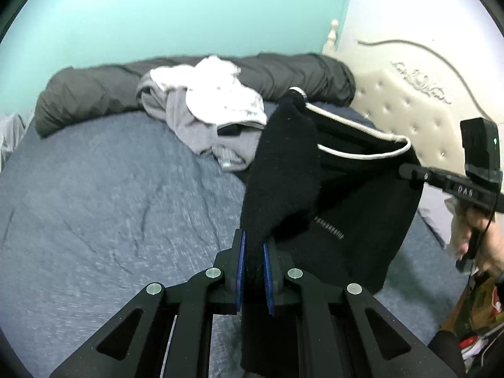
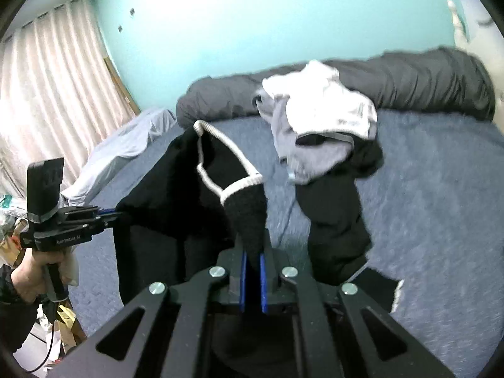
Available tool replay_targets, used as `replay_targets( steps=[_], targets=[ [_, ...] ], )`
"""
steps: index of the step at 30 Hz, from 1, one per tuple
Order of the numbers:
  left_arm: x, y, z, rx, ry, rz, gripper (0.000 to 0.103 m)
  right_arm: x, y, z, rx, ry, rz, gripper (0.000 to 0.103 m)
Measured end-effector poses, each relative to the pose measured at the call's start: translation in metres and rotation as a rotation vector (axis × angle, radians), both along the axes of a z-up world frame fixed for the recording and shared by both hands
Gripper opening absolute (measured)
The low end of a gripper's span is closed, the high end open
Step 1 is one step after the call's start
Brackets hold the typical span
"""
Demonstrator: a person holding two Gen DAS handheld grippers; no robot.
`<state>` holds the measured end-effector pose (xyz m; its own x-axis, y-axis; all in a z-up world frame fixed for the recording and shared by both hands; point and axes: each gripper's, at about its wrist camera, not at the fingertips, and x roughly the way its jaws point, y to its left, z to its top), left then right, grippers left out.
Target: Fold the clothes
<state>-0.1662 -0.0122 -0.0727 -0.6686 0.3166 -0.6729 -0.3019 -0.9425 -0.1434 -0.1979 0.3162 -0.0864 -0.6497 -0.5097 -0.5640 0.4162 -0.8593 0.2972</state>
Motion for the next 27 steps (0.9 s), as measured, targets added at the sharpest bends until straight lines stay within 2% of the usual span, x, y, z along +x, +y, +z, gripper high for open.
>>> replay_targets(
  steps=[10,14,20,24,27],
  targets=[
    [0.046,-0.001,0.074,0.017,0.101,-0.029,0.008,0.042,0.024,0.106,0.029,0.13,-0.007,0.006],
    [0.067,0.003,0.111,0.013,0.155,-0.054,0.008,0.062,0.03,0.149,0.045,0.189,-0.01,0.006],
    [0.098,0.0,0.161,0.051,0.214,-0.094,0.008,0.097,0.036,0.213,0.052,0.278,-0.017,0.006],
    [0.11,0.001,0.171,0.07,0.222,-0.101,0.008,0.12,0.035,0.247,0.079,0.318,-0.008,0.006],
    [0.113,0.002,0.162,0.074,0.193,-0.103,0.008,0.128,0.031,0.254,0.094,0.314,0.0,0.006]
  ],
)
